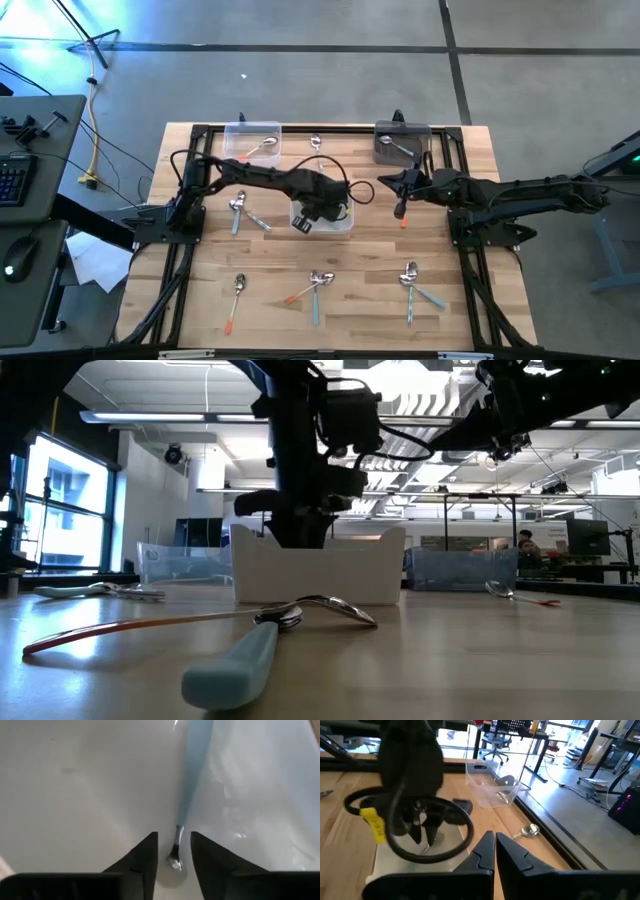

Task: Sort silverware by color (type)
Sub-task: Put the blue patterned spoon into the white bin

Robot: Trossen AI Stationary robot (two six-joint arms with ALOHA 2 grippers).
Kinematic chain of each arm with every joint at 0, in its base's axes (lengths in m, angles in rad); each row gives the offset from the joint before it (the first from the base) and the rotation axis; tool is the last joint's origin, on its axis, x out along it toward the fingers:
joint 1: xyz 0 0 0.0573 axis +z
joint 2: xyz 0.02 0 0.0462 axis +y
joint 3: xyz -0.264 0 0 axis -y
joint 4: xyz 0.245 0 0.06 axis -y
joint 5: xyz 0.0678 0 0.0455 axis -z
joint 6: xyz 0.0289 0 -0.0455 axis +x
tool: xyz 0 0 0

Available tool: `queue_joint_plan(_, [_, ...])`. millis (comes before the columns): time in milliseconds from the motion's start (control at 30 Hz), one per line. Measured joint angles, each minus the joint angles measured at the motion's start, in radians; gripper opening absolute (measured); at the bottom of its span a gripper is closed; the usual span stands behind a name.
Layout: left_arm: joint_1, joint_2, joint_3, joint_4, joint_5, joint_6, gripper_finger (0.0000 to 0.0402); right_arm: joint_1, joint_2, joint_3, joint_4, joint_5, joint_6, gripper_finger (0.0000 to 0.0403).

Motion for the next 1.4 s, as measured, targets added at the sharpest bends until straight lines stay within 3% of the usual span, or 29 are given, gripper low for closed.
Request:
queue_joint_plan(233, [-0.046, -0.051, 0.038, -0.071, -0.076, -0.138, 0.0123, 0.0, 0.0, 0.0, 0.0, 0.004, 0.003, 0.0])
queue_joint_plan(533, [-0.138, -0.229, 0.003, -0.035, -0.089, -0.374, 0.0038, 0.0, -0.001, 0.0, 0.01, 0.041, -0.004, 0.0])
queue_joint_plan(700, [-0.2, -0.373, -0.182, 0.099, -0.089, -0.463, 0.0006, 0.0, -0.001, 0.0, 0.009, 0.043, -0.004, 0.0])
queue_joint_plan(833, [-0.252, -0.506, -0.393, 0.22, -0.116, -0.622, 0.0001, 0.0, -0.001, 0.0, 0.01, 0.042, 0.001, 0.0])
queue_joint_plan(1033, [-0.369, -0.7, -0.643, 0.248, -0.279, -0.958, 0.0001, 0.0, -0.001, 0.0, 0.011, 0.031, 0.021, 0.0])
queue_joint_plan(1233, [-0.444, -0.849, -0.76, 0.219, -0.341, -1.291, 0.0001, -0.001, 0.0, 0.0, 0.013, 0.03, 0.019, 0.0])
queue_joint_plan(1400, [-0.463, -0.885, -0.825, 0.202, -0.37, -1.535, 0.0001, -0.001, 0.0, 0.0, 0.021, 0.03, 0.017, 0.0])
